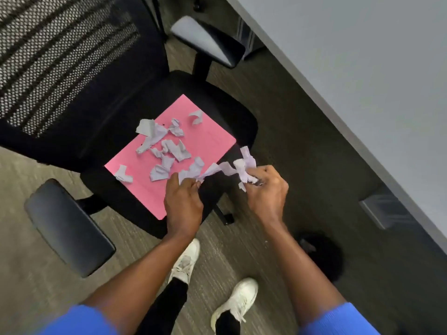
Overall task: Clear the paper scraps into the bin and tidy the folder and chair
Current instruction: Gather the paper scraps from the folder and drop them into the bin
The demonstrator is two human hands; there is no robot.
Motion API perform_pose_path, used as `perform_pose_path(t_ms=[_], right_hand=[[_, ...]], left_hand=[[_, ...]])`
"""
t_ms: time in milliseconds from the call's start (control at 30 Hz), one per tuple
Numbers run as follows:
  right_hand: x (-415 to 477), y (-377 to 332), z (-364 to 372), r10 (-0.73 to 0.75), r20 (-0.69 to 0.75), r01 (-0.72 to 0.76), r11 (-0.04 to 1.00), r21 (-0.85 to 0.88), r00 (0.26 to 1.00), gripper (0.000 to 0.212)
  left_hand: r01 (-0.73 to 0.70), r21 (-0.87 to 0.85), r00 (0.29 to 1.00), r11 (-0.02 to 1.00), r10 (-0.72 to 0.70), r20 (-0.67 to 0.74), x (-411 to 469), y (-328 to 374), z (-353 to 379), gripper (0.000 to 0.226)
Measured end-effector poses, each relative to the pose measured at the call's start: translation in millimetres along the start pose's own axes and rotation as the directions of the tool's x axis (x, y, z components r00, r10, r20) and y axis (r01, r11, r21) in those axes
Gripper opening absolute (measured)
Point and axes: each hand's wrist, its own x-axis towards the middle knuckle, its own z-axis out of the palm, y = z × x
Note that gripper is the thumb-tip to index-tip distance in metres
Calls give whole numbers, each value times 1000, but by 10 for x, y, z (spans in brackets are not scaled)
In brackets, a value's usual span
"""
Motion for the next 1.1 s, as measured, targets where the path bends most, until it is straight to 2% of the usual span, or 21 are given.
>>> perform_pose_path(t_ms=[167,300,433,533,600,700,767,833,933,1000,1100], right_hand=[[-490,725,-490,195,-88,-193,981,32,977,36],[-841,1368,-848,343,-152,-343,939,31,927,36],[-1116,1968,-1159,428,-229,-435,900,19,874,33],[-1255,2393,-1293,509,-271,-523,852,24,817,19],[-1347,2704,-1376,582,-292,-598,800,42,759,19],[-1447,3175,-1437,619,-297,-626,775,82,727,20],[-1483,3472,-1463,676,-273,-681,727,92,685,17],[-1518,3752,-1479,729,-246,-740,670,59,639,16],[-1583,4096,-1479,726,-261,-754,657,-12,637,15],[-1609,4303,-1456,726,-256,-756,653,-31,638,15],[-1568,4576,-1401,766,-227,-790,613,-21,601,20]], left_hand=[[-145,-70,983,987,151,102,-586,342,505,12],[-234,-85,931,969,248,269,-999,534,989,15],[-297,-88,883,951,309,354,-1318,679,1468,15],[-338,-63,857,939,334,393,-1505,746,1839,14],[-358,-58,836,932,348,424,-1660,783,2154,14],[-370,-33,787,929,332,520,-1918,827,2620,16],[-384,14,731,923,295,615,-2112,856,2922,18],[-415,19,696,909,304,650,-2277,881,3223,19],[-465,88,640,881,267,720,-2426,913,3675,28],[-446,163,645,880,190,740,-2476,882,3950,33],[-409,200,642,890,124,757,-2533,786,4304,34]])
